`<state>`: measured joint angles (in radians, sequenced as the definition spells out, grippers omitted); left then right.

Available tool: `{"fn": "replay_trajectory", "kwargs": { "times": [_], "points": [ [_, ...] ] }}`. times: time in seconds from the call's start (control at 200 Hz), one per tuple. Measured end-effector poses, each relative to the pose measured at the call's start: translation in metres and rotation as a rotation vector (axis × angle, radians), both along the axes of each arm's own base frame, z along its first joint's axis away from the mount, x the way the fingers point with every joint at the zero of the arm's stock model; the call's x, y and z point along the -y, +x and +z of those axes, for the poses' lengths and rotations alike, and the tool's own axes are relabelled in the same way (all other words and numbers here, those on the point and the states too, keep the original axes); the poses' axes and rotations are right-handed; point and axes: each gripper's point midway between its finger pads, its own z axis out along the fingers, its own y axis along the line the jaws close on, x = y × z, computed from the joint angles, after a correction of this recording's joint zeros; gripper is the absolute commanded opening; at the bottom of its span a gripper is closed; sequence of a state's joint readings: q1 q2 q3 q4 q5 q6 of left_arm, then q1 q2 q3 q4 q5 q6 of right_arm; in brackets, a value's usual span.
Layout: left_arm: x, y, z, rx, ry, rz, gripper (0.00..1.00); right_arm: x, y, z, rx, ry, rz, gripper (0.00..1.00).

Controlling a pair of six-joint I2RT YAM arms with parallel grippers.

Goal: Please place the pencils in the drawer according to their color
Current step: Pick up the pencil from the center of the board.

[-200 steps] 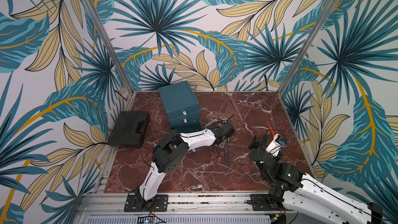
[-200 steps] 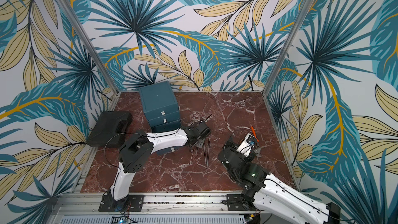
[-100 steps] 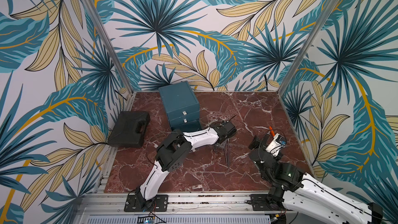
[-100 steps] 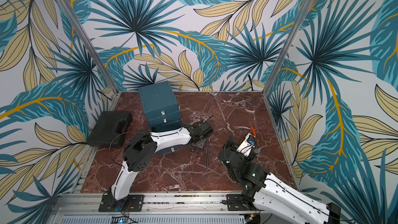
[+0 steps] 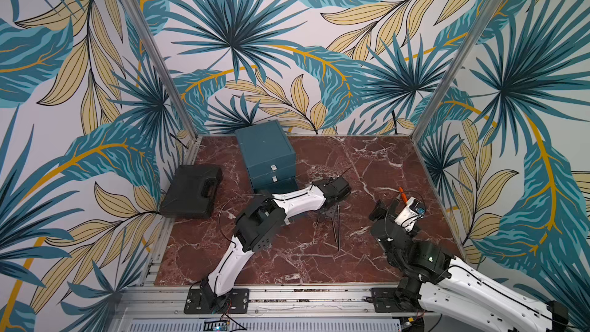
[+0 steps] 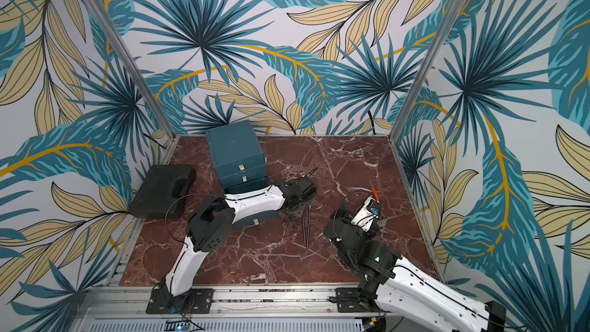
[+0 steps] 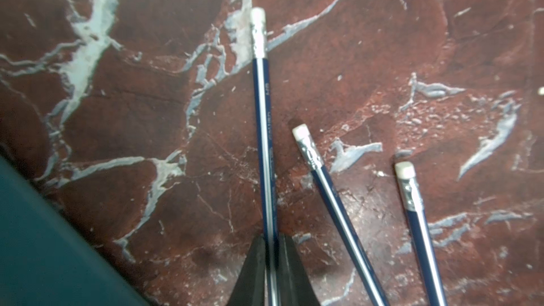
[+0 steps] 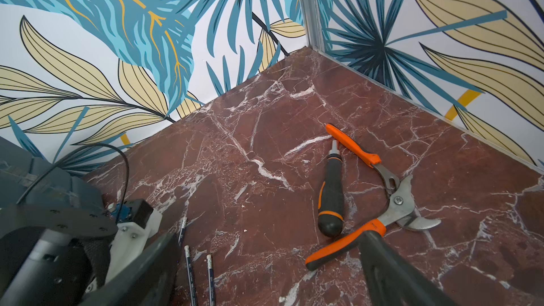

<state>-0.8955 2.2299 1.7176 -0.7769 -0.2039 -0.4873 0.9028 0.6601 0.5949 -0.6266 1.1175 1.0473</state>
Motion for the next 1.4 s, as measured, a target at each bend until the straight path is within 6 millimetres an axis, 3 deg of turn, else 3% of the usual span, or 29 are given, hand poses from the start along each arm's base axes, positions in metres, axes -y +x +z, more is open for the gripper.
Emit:
{"fn": "replay_trajectory", "kwargs": {
  "times": [0.18,0.346,0.541,0.947,1.402],
  "points": [
    [-0.0047,-0.0012,-0.0001,-0.056,0.001,-0.022,0.15,0.0002,-0.0001,0.0004,0.002,0.002,0.0,1.0],
    [-0.0047,0.0017,0.0002,-0.09,0.017,-0.039,0.22,0.0002,-0.0001,0.0004,0.002,0.004,-0.001,0.99],
    [-0.0042,0.0018,-0.0013,-0.124,0.03,-0.054,0.23,0.0002,-0.0001,0.0004,0.004,0.009,-0.002,1.0],
    [-0.0019,0.0028,-0.0019,-0.137,0.035,-0.07,0.0,-0.0012,0.0,-0.0007,0.0,0.02,0.002,0.99],
    [-0.0012,0.0039,0.0013,-0.11,0.017,-0.071,0.0,-0.0035,0.0001,-0.0025,-0.01,0.022,0.016,0.99]
  ]
}}
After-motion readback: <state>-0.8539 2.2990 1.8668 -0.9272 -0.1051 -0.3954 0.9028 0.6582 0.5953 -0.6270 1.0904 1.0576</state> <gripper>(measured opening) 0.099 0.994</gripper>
